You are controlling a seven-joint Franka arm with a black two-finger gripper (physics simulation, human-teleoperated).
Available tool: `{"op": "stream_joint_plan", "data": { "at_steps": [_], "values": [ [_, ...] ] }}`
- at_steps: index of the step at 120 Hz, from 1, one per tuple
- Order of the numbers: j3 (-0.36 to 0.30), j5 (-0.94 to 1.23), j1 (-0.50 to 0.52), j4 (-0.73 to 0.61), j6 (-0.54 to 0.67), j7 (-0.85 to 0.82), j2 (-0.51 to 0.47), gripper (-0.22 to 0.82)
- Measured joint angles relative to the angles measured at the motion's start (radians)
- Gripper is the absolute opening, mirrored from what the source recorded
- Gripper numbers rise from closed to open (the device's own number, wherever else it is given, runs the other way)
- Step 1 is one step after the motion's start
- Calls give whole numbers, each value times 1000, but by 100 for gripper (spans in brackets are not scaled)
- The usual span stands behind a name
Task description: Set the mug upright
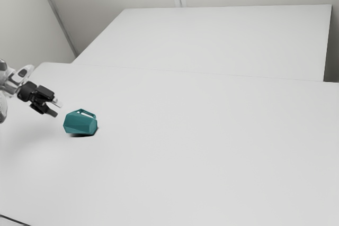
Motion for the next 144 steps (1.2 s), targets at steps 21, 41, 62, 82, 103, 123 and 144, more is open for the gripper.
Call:
{"op": "stream_joint_plan", "data": {
  "at_steps": [21, 41, 62, 82, 103, 123, 144],
  "values": [
    [-1, -95, 4, -6, 21, 51, 52, 60],
    [-6, -130, 0, -16, 30, 90, 80, 60],
    [-21, -140, -3, -29, 34, 119, 85, 50],
    [-23, -170, -4, -58, 33, 142, 82, 14],
    [-22, -174, -4, -57, 29, 160, 73, -4],
    [-23, -174, -6, -57, 16, 174, 62, -12],
    [-23, -177, -19, -55, -1, 185, 33, -15]
  ]
}}
